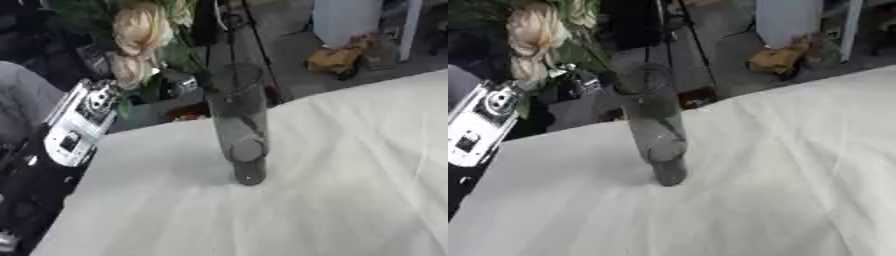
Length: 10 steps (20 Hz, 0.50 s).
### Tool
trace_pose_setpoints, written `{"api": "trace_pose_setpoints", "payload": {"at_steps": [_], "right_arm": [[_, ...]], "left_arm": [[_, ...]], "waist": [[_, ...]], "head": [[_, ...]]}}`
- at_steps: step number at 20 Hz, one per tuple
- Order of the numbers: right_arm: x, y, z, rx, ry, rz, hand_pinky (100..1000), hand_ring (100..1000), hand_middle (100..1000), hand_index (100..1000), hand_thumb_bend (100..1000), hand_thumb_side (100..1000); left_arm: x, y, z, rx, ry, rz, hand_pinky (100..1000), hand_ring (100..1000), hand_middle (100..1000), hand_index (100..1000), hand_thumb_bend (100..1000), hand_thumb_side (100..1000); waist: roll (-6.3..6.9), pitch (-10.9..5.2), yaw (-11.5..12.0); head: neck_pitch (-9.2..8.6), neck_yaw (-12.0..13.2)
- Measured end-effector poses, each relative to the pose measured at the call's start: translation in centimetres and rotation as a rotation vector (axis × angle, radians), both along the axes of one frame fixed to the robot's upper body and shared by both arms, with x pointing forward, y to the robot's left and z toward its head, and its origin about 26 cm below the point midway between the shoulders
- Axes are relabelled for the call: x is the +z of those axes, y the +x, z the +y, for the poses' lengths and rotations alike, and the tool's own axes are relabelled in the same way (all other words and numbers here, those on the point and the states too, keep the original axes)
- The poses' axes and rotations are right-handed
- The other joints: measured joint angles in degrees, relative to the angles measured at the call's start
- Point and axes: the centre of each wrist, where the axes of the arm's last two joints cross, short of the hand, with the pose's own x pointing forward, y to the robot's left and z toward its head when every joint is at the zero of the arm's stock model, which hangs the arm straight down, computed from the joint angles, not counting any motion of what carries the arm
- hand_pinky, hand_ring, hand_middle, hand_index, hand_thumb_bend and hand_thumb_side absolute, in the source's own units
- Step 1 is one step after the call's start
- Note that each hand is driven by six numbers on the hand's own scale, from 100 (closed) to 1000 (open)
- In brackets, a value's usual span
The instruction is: Arrange flowers into the vase.
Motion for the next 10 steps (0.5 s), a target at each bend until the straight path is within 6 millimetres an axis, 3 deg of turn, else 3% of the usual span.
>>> {"api": "trace_pose_setpoints", "payload": {"at_steps": [10], "right_arm": [[-0.2, 0.0, -0.2, -0.007, 0.012, -0.003, 820, 999, 778, 799, 100, 1000]], "left_arm": [[-0.8, -0.7, 1.5, 0.01, 0.042, 0.021, 728, 910, 983, 1000, 471, 1000]], "waist": [[-0.43, -0.36, 0.49]], "head": [[0.48, -0.82]]}}
